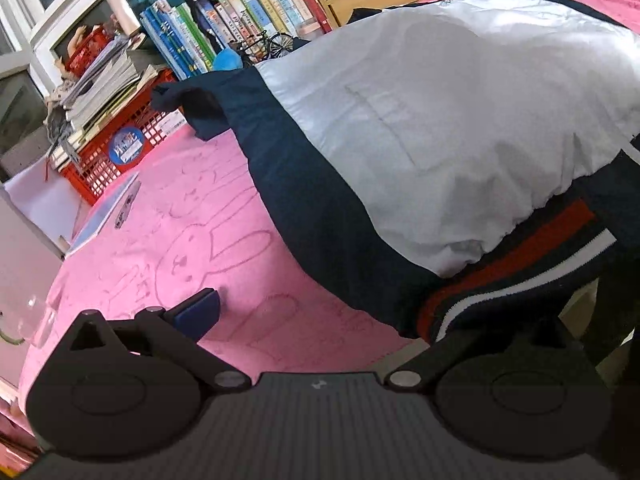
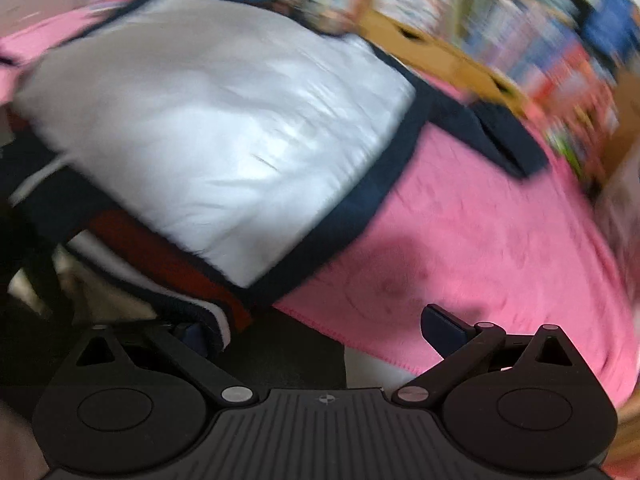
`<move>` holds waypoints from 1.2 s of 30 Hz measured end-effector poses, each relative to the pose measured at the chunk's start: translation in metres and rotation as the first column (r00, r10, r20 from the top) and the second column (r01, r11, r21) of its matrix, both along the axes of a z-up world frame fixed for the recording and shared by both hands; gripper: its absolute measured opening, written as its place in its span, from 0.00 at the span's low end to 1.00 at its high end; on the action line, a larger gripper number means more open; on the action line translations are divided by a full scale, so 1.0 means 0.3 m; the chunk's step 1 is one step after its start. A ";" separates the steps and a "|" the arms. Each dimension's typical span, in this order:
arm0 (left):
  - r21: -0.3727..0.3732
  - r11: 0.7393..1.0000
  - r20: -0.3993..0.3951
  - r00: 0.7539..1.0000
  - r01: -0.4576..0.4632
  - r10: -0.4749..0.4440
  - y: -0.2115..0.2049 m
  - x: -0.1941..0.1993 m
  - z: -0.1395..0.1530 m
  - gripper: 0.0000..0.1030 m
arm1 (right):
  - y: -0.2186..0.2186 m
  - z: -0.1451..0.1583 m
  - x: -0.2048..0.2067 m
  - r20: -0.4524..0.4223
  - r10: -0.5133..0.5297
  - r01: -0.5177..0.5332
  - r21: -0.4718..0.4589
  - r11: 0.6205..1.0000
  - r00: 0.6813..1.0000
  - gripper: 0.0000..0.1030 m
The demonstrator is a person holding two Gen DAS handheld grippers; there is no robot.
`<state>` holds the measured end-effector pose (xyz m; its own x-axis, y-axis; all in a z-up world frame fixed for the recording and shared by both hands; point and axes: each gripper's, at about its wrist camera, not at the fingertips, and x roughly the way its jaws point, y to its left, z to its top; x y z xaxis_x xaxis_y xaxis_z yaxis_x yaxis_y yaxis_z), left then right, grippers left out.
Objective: Fold clothes
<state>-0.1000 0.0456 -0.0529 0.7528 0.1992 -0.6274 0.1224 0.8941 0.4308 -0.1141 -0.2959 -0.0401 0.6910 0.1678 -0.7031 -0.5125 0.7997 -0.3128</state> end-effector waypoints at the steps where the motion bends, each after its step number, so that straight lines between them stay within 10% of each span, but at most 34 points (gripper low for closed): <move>1: -0.006 1.000 0.001 1.000 -0.003 0.003 0.002 0.001 0.000 1.00 | 0.001 0.045 -0.022 0.023 0.079 -0.079 0.009 0.997 0.997 1.00; 12: -0.026 0.999 0.020 0.999 -0.026 0.027 -0.001 -0.021 -0.001 1.00 | 0.372 0.218 0.054 0.247 0.562 -0.598 0.108 0.794 0.790 1.00; 16: -0.055 0.997 0.023 0.998 -0.048 0.050 0.004 -0.028 -0.004 1.00 | 0.592 0.144 0.144 0.226 0.588 -0.626 0.166 0.762 0.776 0.91; 19: -0.062 0.997 0.026 0.998 -0.052 0.054 0.001 -0.037 0.001 1.00 | 0.656 0.085 0.183 0.169 0.619 -0.641 0.191 0.743 0.767 0.60; 29: -0.163 0.986 0.015 1.000 0.026 -0.024 0.060 -0.072 0.034 1.00 | 0.699 0.035 0.179 0.133 0.680 -0.692 0.174 0.700 0.721 0.62; 36: -0.144 0.989 -0.006 0.999 0.038 -0.039 0.038 -0.058 0.010 1.00 | 0.722 -0.015 0.109 0.120 0.734 -0.740 0.007 0.672 0.668 0.86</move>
<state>-0.1174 0.0570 -0.0499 0.7527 0.0774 -0.6537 0.1613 0.9411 0.2971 -0.0813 -0.0793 -0.0447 0.3907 0.6860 -0.6137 -0.9106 0.1907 -0.3666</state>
